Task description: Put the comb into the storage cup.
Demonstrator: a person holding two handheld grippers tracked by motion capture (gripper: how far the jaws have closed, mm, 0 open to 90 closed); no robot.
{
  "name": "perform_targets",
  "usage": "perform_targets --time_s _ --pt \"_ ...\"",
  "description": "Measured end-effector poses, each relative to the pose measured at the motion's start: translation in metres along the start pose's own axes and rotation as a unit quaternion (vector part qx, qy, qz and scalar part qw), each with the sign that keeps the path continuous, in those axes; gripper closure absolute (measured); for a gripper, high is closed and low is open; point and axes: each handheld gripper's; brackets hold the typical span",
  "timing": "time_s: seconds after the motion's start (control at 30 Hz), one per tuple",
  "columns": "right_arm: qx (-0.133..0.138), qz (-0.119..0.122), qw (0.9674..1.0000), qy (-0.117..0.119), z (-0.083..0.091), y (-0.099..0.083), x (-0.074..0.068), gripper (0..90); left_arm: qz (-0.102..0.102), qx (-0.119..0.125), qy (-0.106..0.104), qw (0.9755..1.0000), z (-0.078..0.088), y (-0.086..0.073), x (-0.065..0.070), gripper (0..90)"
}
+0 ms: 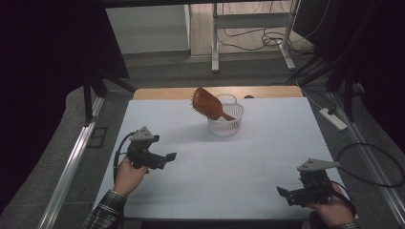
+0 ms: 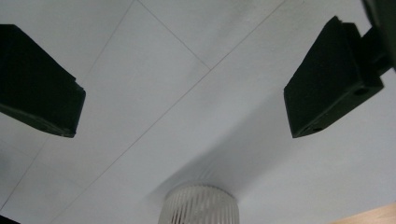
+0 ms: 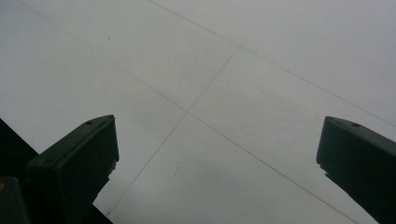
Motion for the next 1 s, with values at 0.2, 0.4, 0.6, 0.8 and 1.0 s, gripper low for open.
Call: perform_targets --time_s 0.2,0.4,0.6,0.8,1.0 --pt "0.0 0.0 1.0 0.0 0.0 0.0 0.0 0.0 0.002 0.0 0.001 1.0 0.005 -0.004 0.002 0.0" --pt "0.0 0.0 1.0 0.0 0.0 0.0 0.0 0.0 -0.001 -0.006 0.003 1.0 0.008 -0.008 0.006 0.0" --pt "0.0 0.0 1.0 0.0 0.0 0.0 0.0 0.0 -0.001 -0.006 0.005 1.0 0.013 -0.012 0.008 0.0" --pt "0.001 0.0 1.0 -0.001 0.0 0.0 0.0 0.0 0.003 -0.008 0.004 1.0 0.016 -0.016 0.009 0.0" --pt "0.0 0.0 1.0 -0.001 0.0 0.0 0.0 0.0 0.009 -0.011 0.006 0.9999 0.02 -0.02 0.01 0.0"
Point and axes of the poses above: each handheld gripper's, and its own axes: z roughly backward along the jaws, y roughly out of its top, x roughly to its right, and after that the axes turned 1 degree about z, right-handed
